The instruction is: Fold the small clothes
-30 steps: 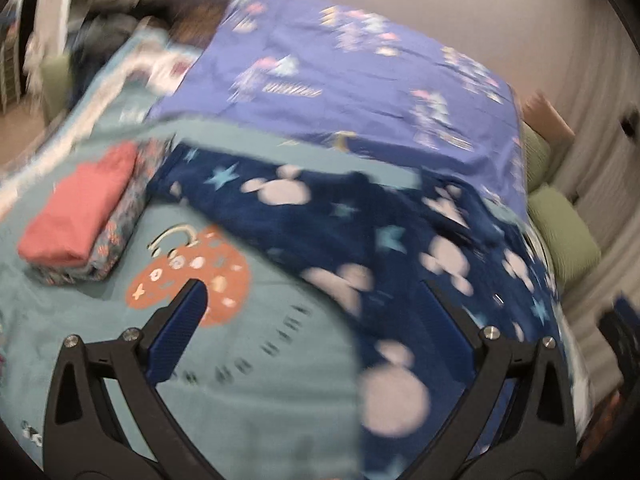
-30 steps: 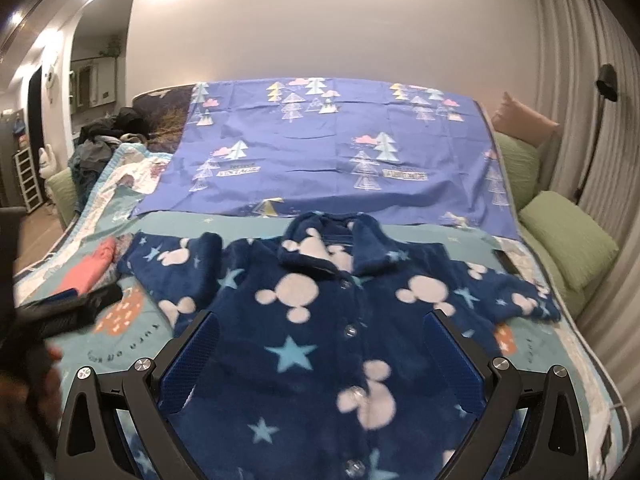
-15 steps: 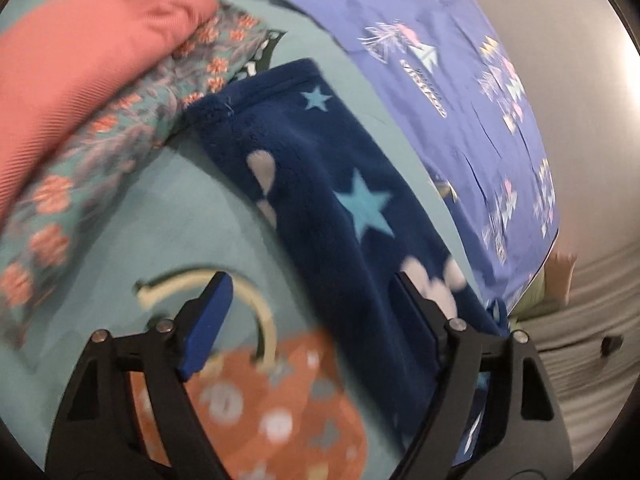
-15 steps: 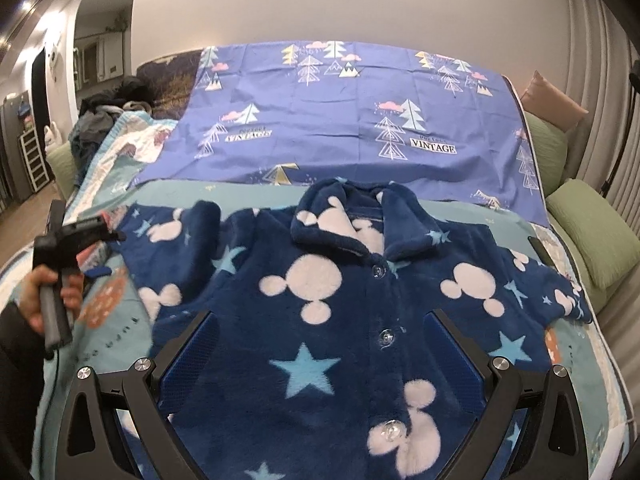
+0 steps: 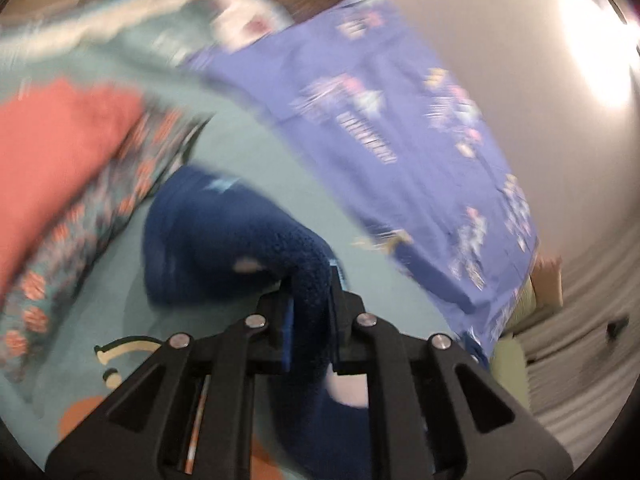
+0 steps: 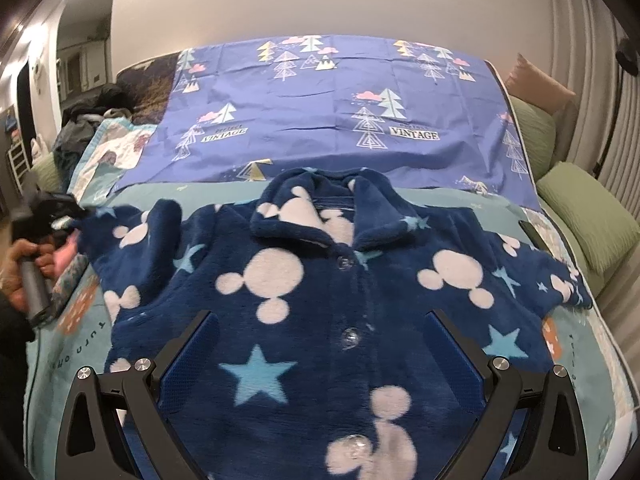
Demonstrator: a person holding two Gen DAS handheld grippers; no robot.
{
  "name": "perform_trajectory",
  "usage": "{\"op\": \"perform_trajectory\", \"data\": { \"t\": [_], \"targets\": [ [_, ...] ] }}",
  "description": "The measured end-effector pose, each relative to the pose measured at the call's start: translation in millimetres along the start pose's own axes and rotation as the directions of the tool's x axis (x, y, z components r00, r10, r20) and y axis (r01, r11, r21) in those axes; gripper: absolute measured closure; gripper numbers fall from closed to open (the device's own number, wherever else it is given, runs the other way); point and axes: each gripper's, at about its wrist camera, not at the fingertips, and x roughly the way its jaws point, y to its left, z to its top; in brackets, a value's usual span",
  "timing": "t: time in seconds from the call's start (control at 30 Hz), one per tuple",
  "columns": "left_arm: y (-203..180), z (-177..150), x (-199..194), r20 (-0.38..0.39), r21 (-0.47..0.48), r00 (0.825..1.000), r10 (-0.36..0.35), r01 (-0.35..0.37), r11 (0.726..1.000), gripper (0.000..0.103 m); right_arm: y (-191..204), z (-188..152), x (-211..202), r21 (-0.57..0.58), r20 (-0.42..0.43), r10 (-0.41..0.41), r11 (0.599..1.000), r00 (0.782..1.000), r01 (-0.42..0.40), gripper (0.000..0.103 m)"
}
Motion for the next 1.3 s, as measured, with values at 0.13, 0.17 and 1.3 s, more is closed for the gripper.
{"op": "perform_trajectory", "data": {
  "t": [0.13, 0.17, 1.3],
  "targets": [
    [-72.7, -10.4, -63.4, 0.123, 0.23, 0.992, -0.036, 0.007, 0.973, 0.088, -22.1, -4.3, -7.3, 0.052, 0.005, 0.01, 0.999, 1.0, -0.011, 0.0],
    [-93.6, -16.8, -78.7, 0.155, 0.3, 0.987, -0.044, -0.005, 0.954, 0.088, -29.4, -5.9, -10.0, 0.065, 0.008, 0.012, 0.998, 1.0, -0.013, 0.0],
    [-271.5, -348.8, -99.0, 0.022, 0.998, 1.0, -0.021, -0.02, 0.06, 0.035, -179.3, -40.6, -29.6, 0.337, -0.028, 0.094, 0.938, 0.995, -0.079, 0.0]
  ]
}}
